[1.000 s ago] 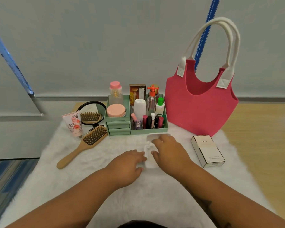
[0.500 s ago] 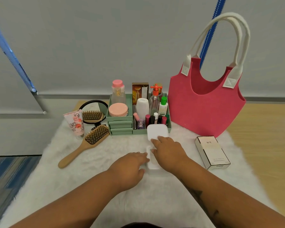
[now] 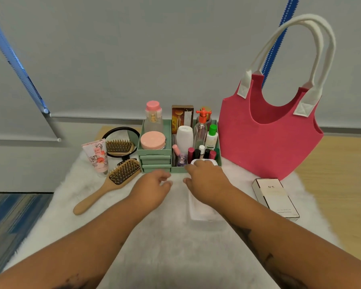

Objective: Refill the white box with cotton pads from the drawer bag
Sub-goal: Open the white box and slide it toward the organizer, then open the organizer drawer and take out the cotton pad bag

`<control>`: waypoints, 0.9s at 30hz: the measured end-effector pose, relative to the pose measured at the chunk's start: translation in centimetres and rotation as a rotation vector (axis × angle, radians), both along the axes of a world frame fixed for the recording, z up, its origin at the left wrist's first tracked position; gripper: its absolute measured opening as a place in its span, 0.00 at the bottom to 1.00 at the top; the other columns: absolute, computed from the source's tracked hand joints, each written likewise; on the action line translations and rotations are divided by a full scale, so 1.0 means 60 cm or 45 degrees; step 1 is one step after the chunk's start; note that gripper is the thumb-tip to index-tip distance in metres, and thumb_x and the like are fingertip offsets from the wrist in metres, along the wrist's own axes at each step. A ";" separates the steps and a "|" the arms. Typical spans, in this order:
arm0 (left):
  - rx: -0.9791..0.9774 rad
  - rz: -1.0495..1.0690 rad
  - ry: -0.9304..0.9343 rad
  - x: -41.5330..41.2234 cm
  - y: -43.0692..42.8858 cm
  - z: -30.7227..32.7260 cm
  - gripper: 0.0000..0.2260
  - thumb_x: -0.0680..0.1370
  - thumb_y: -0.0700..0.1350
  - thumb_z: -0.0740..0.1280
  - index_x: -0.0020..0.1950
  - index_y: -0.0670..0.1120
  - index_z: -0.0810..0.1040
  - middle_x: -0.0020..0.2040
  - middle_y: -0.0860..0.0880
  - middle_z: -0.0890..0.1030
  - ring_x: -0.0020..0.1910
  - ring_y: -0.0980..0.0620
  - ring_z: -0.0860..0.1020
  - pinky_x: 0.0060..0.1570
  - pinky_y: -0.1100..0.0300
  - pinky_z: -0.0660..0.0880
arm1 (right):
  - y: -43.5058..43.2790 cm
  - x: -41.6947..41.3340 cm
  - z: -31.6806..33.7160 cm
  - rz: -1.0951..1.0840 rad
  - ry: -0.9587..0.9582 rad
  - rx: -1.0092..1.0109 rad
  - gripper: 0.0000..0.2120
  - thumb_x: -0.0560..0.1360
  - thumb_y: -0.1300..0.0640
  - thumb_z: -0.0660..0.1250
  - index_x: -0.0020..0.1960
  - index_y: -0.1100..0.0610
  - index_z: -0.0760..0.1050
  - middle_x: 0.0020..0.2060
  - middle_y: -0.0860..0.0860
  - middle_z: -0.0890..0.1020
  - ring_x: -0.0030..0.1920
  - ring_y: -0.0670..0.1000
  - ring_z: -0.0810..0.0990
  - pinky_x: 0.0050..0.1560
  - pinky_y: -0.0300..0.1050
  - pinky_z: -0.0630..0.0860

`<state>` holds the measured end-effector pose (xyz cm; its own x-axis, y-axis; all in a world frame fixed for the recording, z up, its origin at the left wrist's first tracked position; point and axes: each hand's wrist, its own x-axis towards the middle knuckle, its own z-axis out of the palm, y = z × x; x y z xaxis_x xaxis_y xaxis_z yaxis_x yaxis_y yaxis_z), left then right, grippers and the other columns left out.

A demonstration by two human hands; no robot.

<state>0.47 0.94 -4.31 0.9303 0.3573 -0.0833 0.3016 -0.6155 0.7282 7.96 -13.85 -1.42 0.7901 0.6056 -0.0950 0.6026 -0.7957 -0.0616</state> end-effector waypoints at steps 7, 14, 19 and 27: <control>-0.440 0.384 0.058 0.039 0.042 -0.006 0.06 0.76 0.44 0.66 0.50 0.44 0.79 0.46 0.42 0.81 0.39 0.48 0.75 0.38 0.60 0.71 | 0.081 0.027 0.019 0.201 -0.098 0.066 0.19 0.76 0.62 0.64 0.67 0.57 0.71 0.64 0.56 0.73 0.61 0.59 0.74 0.57 0.57 0.74; -1.173 0.773 0.140 0.064 0.041 -0.020 0.05 0.79 0.42 0.61 0.53 0.43 0.74 0.39 0.45 0.75 0.36 0.49 0.73 0.38 0.55 0.74 | 0.115 0.049 0.034 0.267 -0.148 0.102 0.23 0.72 0.69 0.67 0.65 0.59 0.72 0.58 0.57 0.77 0.58 0.59 0.76 0.59 0.58 0.76; -1.384 0.826 0.107 0.083 0.039 -0.041 0.12 0.80 0.43 0.59 0.61 0.40 0.72 0.42 0.42 0.76 0.39 0.46 0.76 0.42 0.51 0.75 | 0.127 0.057 0.030 0.272 -0.149 0.101 0.19 0.72 0.70 0.64 0.62 0.60 0.75 0.56 0.58 0.78 0.57 0.59 0.77 0.57 0.53 0.75; -1.473 0.927 0.056 0.104 0.034 -0.053 0.10 0.79 0.46 0.62 0.57 0.43 0.77 0.36 0.48 0.78 0.31 0.53 0.75 0.31 0.60 0.74 | 0.129 0.060 0.023 0.263 -0.157 0.160 0.15 0.74 0.69 0.63 0.59 0.60 0.77 0.52 0.58 0.79 0.53 0.58 0.78 0.51 0.49 0.75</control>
